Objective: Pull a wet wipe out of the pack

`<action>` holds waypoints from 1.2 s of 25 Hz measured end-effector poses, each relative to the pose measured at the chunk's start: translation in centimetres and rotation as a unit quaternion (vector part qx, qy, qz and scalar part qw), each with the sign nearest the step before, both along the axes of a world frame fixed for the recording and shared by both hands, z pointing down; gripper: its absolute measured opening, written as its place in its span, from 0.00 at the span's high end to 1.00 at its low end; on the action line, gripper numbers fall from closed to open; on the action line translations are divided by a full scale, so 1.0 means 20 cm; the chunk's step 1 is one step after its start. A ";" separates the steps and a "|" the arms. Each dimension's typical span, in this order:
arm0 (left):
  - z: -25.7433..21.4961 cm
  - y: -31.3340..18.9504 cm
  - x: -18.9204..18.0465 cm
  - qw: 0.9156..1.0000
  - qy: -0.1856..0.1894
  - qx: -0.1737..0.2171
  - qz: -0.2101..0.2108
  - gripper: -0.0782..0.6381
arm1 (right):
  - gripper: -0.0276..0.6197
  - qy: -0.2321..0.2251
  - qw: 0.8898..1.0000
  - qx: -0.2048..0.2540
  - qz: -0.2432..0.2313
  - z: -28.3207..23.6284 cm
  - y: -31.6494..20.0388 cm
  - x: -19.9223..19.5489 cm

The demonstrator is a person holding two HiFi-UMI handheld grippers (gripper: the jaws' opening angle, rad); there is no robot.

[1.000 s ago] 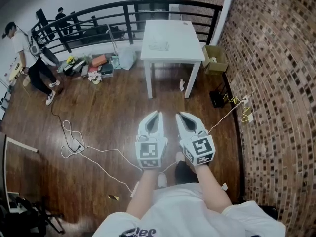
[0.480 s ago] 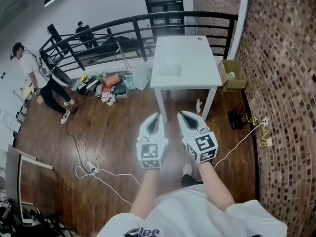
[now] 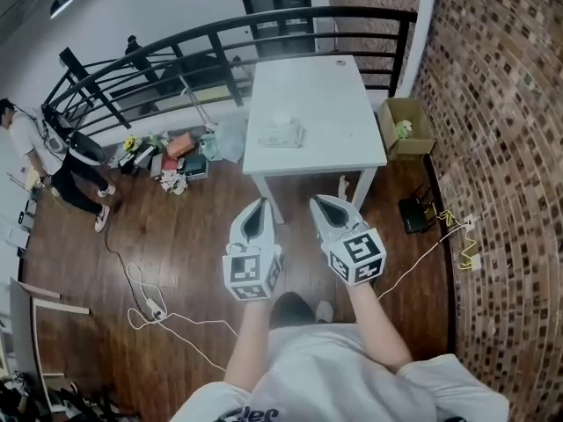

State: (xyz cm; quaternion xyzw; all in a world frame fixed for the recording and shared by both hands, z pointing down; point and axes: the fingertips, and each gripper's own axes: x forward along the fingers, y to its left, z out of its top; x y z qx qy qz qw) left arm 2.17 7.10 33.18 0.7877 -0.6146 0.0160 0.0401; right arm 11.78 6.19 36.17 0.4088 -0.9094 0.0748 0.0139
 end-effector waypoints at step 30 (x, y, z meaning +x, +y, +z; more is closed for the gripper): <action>0.22 -1.98 -0.40 0.984 -0.034 -0.002 0.178 0.87 | 0.97 0.048 0.998 -0.025 0.043 0.18 -1.92 -0.28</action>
